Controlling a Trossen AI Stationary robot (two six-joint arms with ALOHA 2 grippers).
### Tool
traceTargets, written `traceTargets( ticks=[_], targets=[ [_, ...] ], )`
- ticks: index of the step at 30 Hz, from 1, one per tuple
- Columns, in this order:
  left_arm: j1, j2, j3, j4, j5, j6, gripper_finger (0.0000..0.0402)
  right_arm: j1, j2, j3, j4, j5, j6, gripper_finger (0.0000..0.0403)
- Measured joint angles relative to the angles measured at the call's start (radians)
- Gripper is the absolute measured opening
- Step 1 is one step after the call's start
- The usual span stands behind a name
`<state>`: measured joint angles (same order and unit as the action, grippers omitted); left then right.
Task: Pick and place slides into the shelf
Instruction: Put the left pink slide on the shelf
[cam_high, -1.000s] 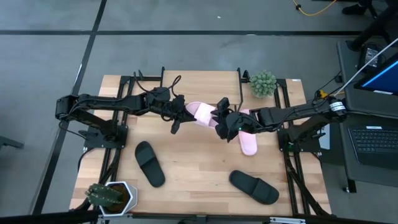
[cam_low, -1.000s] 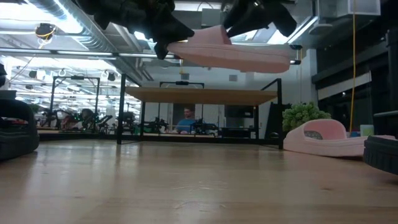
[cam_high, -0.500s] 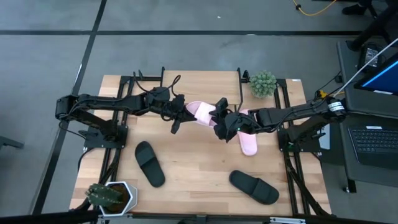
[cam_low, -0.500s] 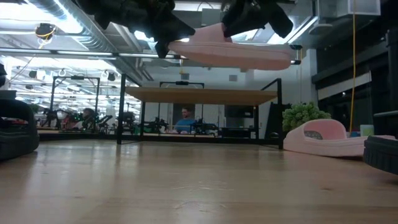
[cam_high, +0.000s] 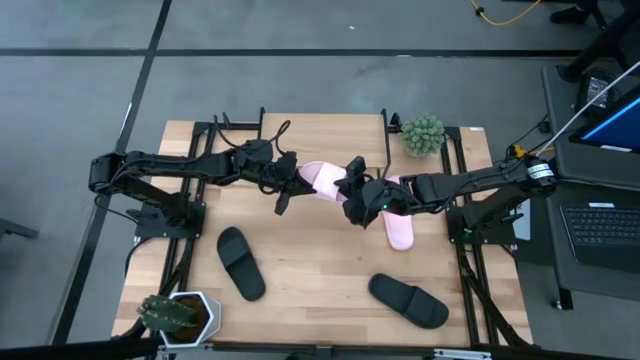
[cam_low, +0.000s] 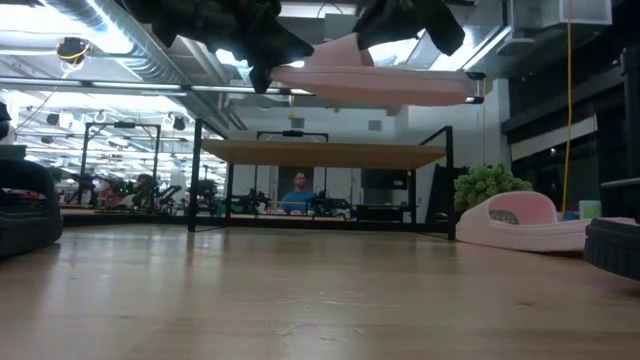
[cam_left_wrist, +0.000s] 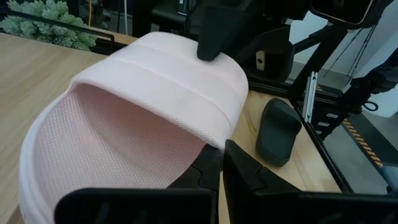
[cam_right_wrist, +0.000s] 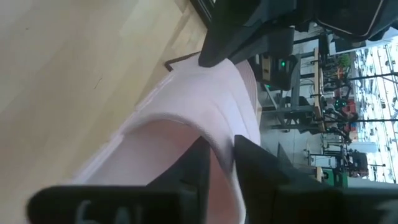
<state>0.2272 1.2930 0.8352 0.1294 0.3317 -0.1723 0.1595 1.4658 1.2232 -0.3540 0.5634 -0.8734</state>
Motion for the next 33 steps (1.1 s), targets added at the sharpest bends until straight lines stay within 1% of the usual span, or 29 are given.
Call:
traceTargets(
  ticks=[4,6,13,18,24,27,30,33],
  targets=[
    [0.000,0.000,0.000,-0.001,0.000,0.000,0.0000,0.000,0.000,0.000,-0.009,-0.015,0.000,0.0026],
    [0.000,0.000,0.000,-0.001,0.000,0.000,0.0000,0.000,0.000,0.000,-0.012,-0.015,0.005,0.0013],
    [0.000,0.000,0.000,0.001,0.000,0.000,0.0003,0.000,0.000,0.000,-0.015,-0.016,0.031,0.0010],
    [0.000,0.000,0.000,0.019,-0.010,0.000,0.0033,0.000,-0.002,0.000,-0.017,-0.013,0.041,0.0010],
    [-0.001,0.000,0.000,0.020,-0.099,0.019,0.0082,-0.001,-0.004,0.000,-0.024,-0.004,0.077,0.0009],
    [-0.001,0.000,0.000,0.030,-0.135,0.059,0.0104,-0.001,-0.006,0.000,-0.034,0.042,0.079,0.0009],
    [0.000,-0.019,0.000,0.030,-0.159,0.101,0.0118,0.000,-0.007,0.000,-0.039,0.057,0.083,0.0009],
    [0.000,-0.058,0.000,0.016,-0.186,0.133,0.0122,0.000,-0.008,0.000,-0.042,0.057,0.082,0.0009]
  ],
)
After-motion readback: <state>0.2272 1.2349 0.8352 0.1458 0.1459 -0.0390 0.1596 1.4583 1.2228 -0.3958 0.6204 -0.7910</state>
